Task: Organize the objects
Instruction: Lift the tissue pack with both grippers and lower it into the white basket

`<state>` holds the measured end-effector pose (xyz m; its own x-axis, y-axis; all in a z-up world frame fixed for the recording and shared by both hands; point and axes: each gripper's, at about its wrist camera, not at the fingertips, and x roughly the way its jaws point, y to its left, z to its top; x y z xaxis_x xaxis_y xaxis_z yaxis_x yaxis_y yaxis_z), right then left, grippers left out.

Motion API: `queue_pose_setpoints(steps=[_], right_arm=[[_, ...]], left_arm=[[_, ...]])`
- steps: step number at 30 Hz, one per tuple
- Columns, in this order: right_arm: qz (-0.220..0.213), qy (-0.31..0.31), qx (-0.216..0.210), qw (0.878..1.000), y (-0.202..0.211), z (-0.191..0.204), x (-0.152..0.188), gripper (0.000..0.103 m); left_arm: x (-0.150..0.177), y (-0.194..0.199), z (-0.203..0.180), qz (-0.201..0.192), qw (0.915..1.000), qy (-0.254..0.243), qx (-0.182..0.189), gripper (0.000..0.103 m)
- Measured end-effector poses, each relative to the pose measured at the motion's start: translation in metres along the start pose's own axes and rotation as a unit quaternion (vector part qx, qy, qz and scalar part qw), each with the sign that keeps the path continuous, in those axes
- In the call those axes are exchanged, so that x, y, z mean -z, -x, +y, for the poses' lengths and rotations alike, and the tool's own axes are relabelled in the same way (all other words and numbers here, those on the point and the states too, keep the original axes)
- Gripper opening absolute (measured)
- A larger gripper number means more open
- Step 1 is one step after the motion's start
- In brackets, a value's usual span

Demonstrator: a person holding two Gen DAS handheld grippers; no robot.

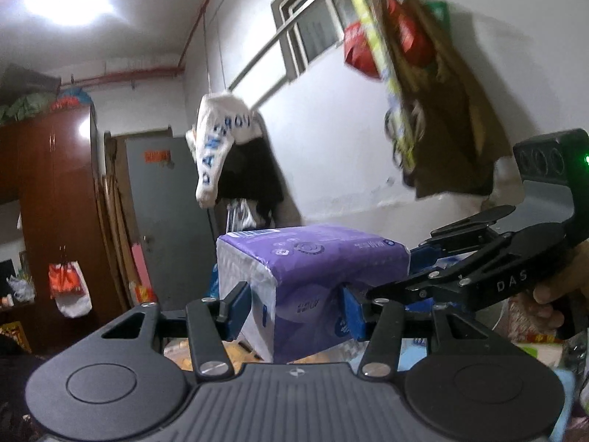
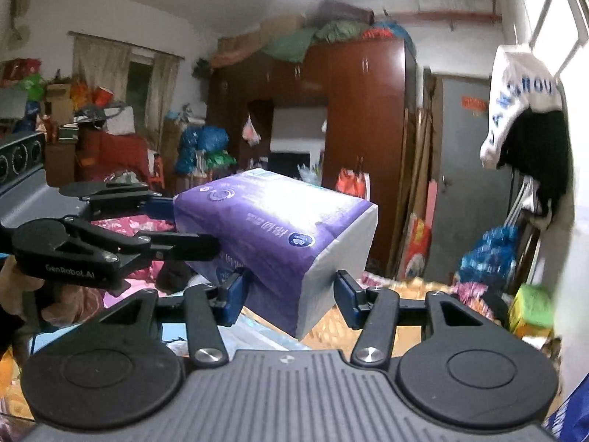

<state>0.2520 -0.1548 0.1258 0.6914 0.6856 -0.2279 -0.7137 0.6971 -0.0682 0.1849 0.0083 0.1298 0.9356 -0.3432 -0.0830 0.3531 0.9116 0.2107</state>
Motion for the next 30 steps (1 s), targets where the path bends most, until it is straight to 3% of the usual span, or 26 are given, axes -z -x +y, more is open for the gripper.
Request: queue_pose_setpoints(steps=[14,19,25,30], right_arm=[[0.09,-0.009,0.016,0.996,-0.065,-0.022,0.009,0.055],[0.135,0.009,0.031,0.99,-0.078,-0.021,0.014,0.055],[0.166,0.01,0.024,0.986,-0.076,-0.026,0.018,0.055],[0.173,0.01,0.02,0.985,-0.071,-0.023,0.013,0.054]], left_arm=[[0.032,-0.073,0.053,0.097,0.9936,0.057,-0.005,0.056],[0.041,-0.089,0.055,0.139,0.9889,0.049,-0.016,0.057],[0.051,-0.096,0.057,0.167,0.9835,0.067,-0.012,0.058],[0.051,-0.098,0.056,0.169,0.9826,0.076,-0.019,0.065]])
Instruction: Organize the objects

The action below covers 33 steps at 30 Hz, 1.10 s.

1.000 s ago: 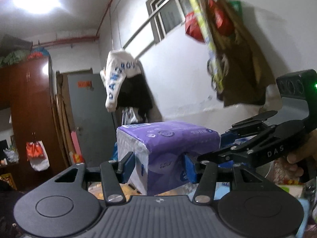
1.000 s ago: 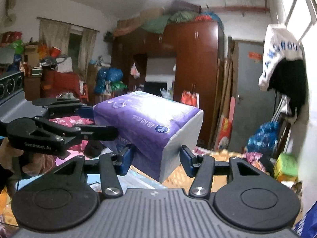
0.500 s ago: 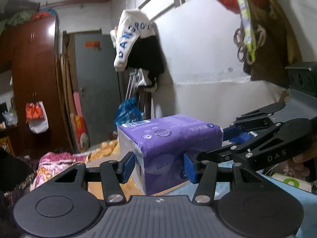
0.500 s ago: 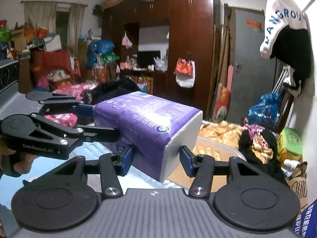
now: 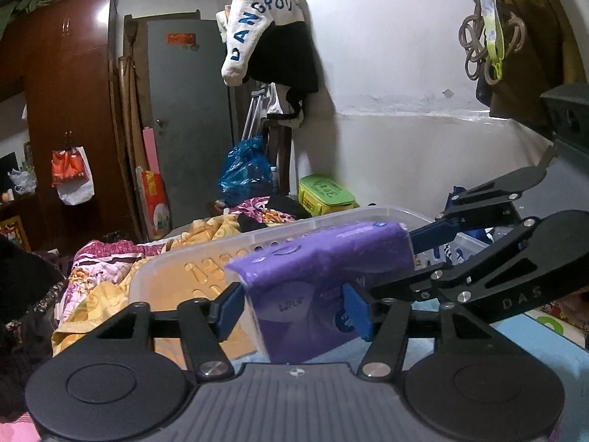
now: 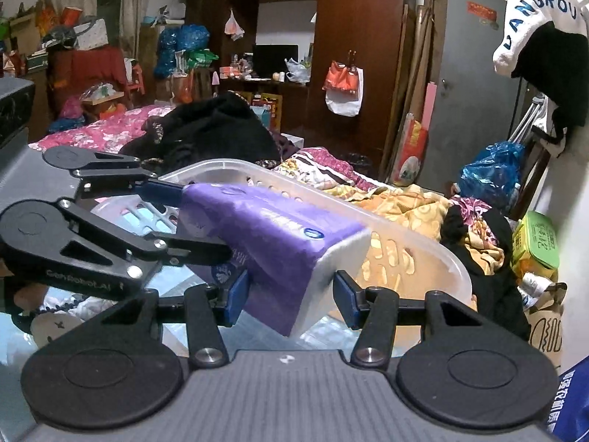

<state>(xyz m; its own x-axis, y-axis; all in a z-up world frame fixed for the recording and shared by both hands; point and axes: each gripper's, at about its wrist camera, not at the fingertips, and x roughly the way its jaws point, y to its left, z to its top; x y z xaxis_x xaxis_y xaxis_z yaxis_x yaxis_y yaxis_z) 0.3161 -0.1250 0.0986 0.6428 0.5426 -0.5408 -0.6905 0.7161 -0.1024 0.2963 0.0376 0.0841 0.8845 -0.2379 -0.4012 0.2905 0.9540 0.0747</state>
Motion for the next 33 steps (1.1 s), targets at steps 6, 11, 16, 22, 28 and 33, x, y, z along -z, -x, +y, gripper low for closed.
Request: queue_pose_setpoints(steps=[6,11,16,22,28,33], right_arm=[[-0.008,0.021,0.023,0.999,0.006,-0.002,-0.005,0.058],[-0.065,0.002,0.045,0.997,0.048,-0.003,0.003,0.101],[-0.12,-0.048,0.048,0.99,0.097,-0.001,0.048,0.103],[-0.093,-0.119,0.028,0.988,0.114,0.009,0.127,0.103],[-0.039,-0.147,0.006,0.988,0.09,0.023,0.155,0.103],[-0.022,-0.147,0.005,0.989,0.074,0.023,0.153,0.102]], left_arm=[[-0.002,-0.002,-0.003,0.008,0.9998,-0.007,-0.015,0.072],[-0.008,0.035,-0.003,-0.044,0.9987,0.009,-0.023,0.085],[0.014,0.102,-0.018,-0.084,0.9959,0.014,-0.033,0.092],[0.084,0.155,-0.054,-0.056,0.9968,0.057,-0.006,0.095],[0.124,0.119,-0.092,0.015,0.999,0.041,0.011,0.095],[0.126,0.085,-0.096,0.042,0.998,0.048,-0.006,0.095]])
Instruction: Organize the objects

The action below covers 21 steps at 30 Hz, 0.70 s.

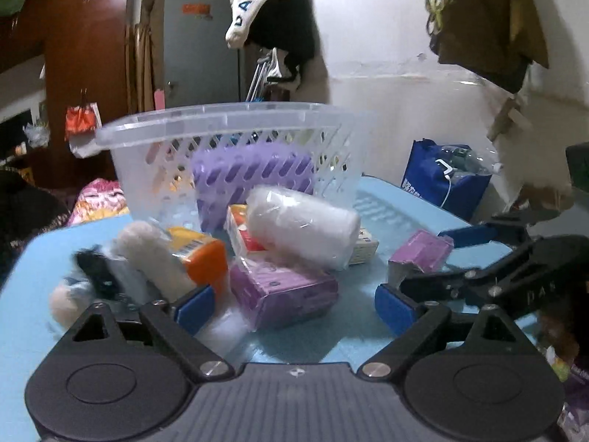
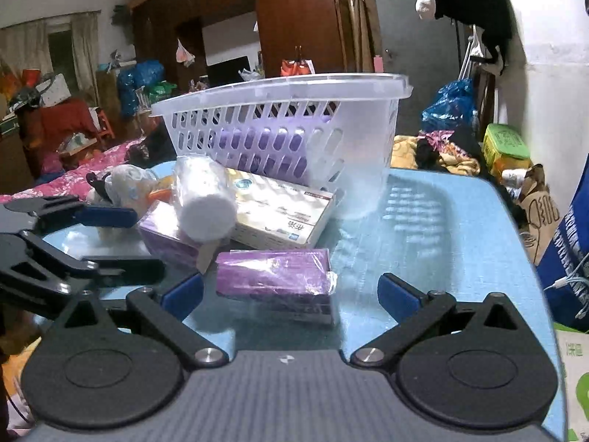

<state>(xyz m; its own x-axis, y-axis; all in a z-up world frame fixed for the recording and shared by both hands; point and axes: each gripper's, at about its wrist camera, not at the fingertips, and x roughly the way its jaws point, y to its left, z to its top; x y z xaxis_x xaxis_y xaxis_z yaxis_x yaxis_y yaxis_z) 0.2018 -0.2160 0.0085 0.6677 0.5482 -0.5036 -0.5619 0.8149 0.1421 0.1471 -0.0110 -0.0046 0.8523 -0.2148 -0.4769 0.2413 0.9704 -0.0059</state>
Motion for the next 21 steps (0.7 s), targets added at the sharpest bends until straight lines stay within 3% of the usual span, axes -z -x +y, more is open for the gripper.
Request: queue_pose_setpoints(steps=[6,8,9,10,11,21], right_arm=[[-0.011,-0.017,-0.001,1.0,0.008,-0.009,0.015,0.1],[-0.011,-0.003,0.003,1.0,0.007,-0.005,0.016,0.089],[-0.014,0.003,0.004,1.0,0.007,-0.003,0.017,0.086],[-0.015,0.01,0.01,1.0,0.007,0.0,0.018,0.077],[-0.017,0.014,0.017,1.0,0.007,0.001,0.019,0.075],[-0.062,-0.005,0.01,0.998,0.035,0.001,0.03,0.075]], left_arm=[[-0.007,-0.015,-0.005,0.009,0.9995,0.002,-0.031,0.095],[-0.007,-0.019,-0.009,0.018,0.9988,-0.006,-0.045,0.094],[-0.006,-0.02,-0.011,0.023,0.9984,-0.008,-0.05,0.085],[-0.006,-0.019,-0.011,0.025,0.9982,-0.011,-0.054,0.076],[-0.005,-0.018,-0.01,0.024,0.9983,-0.009,-0.053,0.076],[0.017,0.034,-0.002,-0.034,0.9976,-0.006,-0.059,0.075]])
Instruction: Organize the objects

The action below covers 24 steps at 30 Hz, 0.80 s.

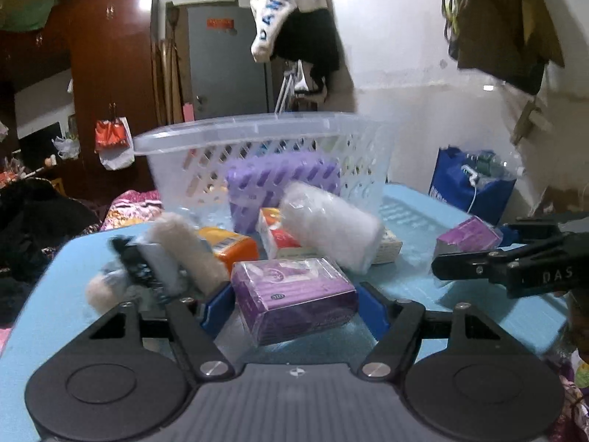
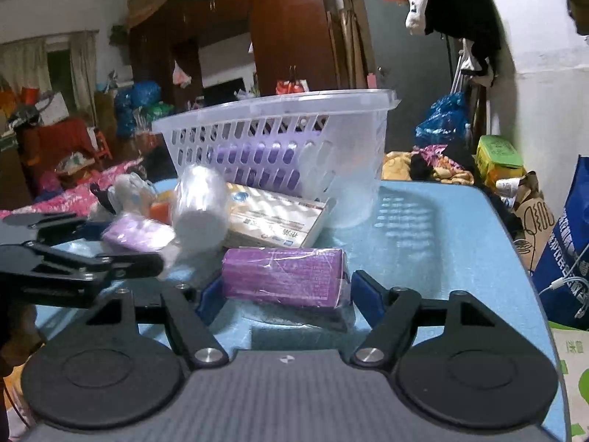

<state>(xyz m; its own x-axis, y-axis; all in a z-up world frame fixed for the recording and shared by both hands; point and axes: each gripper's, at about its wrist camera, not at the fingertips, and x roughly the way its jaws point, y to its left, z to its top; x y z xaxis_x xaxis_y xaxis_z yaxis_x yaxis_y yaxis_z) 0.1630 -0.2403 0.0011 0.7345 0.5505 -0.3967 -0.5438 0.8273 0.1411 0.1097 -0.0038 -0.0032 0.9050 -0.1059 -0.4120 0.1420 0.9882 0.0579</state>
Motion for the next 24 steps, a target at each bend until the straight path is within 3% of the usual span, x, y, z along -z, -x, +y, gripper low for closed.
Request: queue_pose_setpoints(steps=[14,20,24], right_arm=[[0.001,0.0,-0.021,1.0,-0.001,0.012,0.005,0.075],[-0.015,0.004,-0.037,0.999,0.007,0.013,-0.008,0.075],[-0.039,0.027,-0.024,0.999,0.015,0.018,-0.029,0.075]], left_arm=[[-0.009,0.033,0.038,-0.049,0.9976,0.048,0.012,0.075],[-0.018,0.044,0.05,-0.078,0.9949,0.058,0.024,0.075],[-0.034,0.05,0.067,-0.099,0.9917,0.078,0.021,0.075]])
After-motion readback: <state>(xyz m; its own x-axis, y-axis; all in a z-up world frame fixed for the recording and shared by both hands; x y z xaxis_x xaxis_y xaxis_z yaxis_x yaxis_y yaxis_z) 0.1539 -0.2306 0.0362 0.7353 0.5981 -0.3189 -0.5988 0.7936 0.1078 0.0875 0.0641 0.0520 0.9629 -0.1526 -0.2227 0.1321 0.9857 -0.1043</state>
